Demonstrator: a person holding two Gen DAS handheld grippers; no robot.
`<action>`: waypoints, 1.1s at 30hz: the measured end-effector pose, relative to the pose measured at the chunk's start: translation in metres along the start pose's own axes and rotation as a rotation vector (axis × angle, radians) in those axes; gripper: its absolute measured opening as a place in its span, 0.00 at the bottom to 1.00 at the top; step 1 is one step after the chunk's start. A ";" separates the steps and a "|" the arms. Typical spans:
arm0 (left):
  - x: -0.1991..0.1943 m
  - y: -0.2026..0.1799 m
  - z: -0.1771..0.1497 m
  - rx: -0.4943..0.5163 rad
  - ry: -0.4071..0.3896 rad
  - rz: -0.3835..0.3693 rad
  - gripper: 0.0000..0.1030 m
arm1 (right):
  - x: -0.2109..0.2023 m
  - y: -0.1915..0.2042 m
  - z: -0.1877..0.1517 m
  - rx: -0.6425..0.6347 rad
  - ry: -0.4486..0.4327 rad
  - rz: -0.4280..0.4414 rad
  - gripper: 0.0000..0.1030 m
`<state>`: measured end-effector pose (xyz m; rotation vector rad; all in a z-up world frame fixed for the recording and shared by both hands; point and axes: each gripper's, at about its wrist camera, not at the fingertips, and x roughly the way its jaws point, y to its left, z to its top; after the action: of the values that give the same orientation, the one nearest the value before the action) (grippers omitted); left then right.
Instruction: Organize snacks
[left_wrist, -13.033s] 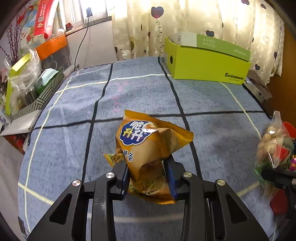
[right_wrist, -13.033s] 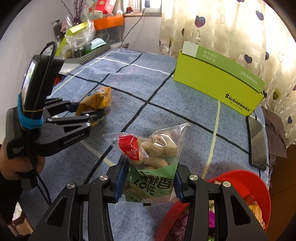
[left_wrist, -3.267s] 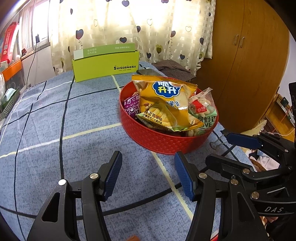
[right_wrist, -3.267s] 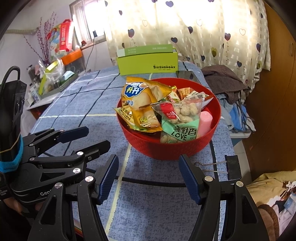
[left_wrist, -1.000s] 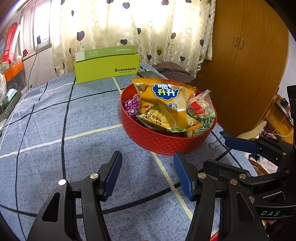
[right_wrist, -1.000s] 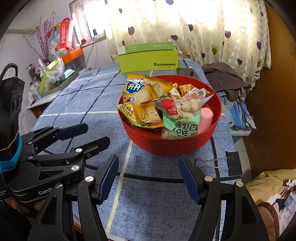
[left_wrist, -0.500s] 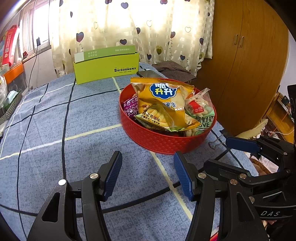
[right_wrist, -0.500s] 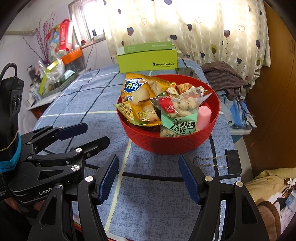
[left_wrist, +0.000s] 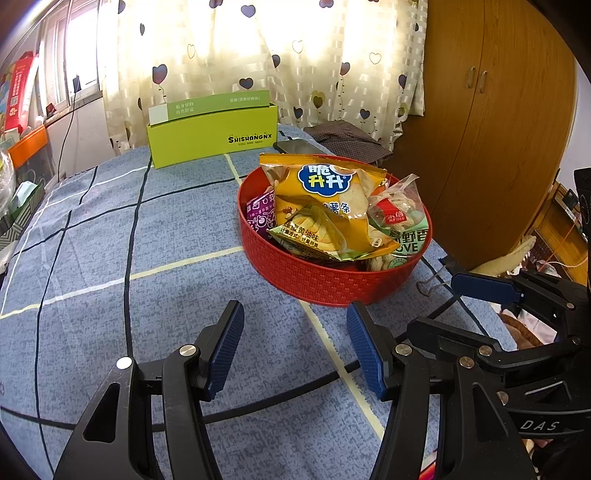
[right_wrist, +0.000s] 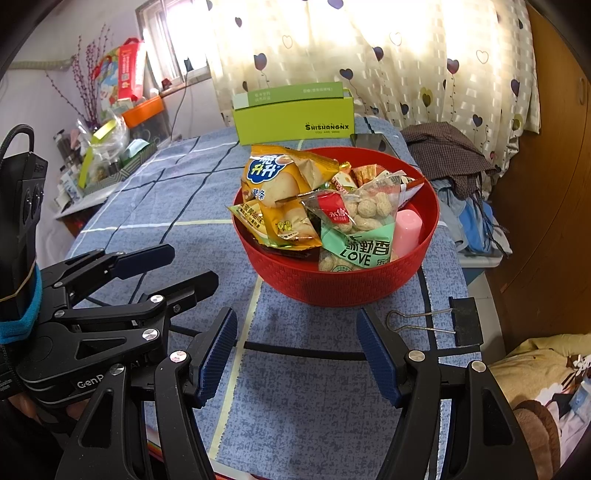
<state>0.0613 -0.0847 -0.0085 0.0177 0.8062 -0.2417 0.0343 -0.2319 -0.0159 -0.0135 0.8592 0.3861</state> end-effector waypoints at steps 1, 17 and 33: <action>0.000 0.000 0.000 0.000 -0.001 0.001 0.57 | 0.000 -0.001 0.001 0.000 -0.001 0.000 0.66; 0.001 0.003 -0.002 -0.008 0.000 -0.007 0.57 | 0.000 0.000 0.001 -0.002 0.000 0.000 0.66; 0.000 0.005 -0.001 -0.009 -0.001 -0.007 0.57 | 0.000 0.001 0.003 -0.002 0.001 -0.001 0.66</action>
<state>0.0616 -0.0800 -0.0097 0.0061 0.8065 -0.2448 0.0362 -0.2309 -0.0141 -0.0161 0.8598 0.3863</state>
